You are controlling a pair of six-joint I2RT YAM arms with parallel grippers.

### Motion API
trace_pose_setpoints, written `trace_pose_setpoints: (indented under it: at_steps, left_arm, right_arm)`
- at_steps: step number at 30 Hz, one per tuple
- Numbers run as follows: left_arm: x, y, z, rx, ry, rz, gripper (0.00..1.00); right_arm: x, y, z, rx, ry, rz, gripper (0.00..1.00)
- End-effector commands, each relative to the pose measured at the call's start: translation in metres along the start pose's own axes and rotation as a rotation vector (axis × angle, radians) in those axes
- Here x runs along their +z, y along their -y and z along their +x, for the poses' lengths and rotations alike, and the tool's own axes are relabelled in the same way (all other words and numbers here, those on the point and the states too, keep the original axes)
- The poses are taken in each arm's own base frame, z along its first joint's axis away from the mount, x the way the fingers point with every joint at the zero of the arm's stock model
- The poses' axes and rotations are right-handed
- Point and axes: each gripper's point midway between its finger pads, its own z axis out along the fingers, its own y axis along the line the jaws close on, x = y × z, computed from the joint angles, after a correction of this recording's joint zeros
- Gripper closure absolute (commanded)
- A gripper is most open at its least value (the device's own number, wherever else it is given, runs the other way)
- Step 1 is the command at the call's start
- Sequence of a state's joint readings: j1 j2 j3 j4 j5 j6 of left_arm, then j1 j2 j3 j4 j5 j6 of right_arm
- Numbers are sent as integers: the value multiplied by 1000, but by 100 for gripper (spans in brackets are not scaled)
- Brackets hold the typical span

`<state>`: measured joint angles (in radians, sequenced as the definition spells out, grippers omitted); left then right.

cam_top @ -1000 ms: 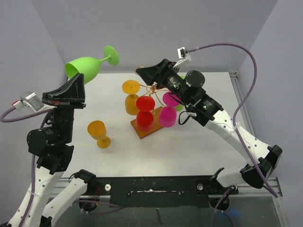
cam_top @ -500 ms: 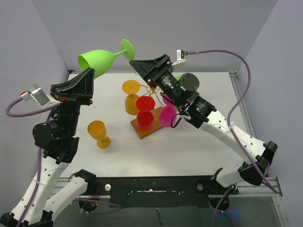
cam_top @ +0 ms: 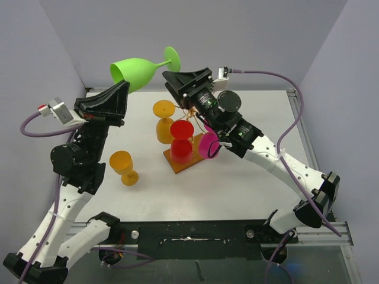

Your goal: Place the wine glass upside down on the wine glass rack

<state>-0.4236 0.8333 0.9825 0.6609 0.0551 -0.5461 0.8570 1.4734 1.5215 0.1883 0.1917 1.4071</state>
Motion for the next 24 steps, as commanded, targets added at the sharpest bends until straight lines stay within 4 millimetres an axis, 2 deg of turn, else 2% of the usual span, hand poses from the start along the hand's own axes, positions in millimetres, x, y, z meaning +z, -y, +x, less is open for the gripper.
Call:
trace_pose_setpoints:
  at_steps: [1, 6, 12, 17, 24]
  left_arm:
    - [5, 14, -12, 12, 61, 80, 100]
    - [5, 15, -7, 11, 55, 101, 100]
    - [1, 19, -7, 14, 52, 123, 100]
    - [0, 21, -5, 14, 53, 141, 100]
    - [-4, 25, 2, -21, 54, 183, 100]
  right_arm:
    - [-3, -55, -25, 92, 80, -158, 47]
    - [-2, -61, -32, 131, 106, -199, 50]
    - [3, -58, -41, 149, 159, -182, 52]
    - [6, -50, -41, 181, 162, -154, 54]
    - [11, -58, -42, 199, 170, -161, 58]
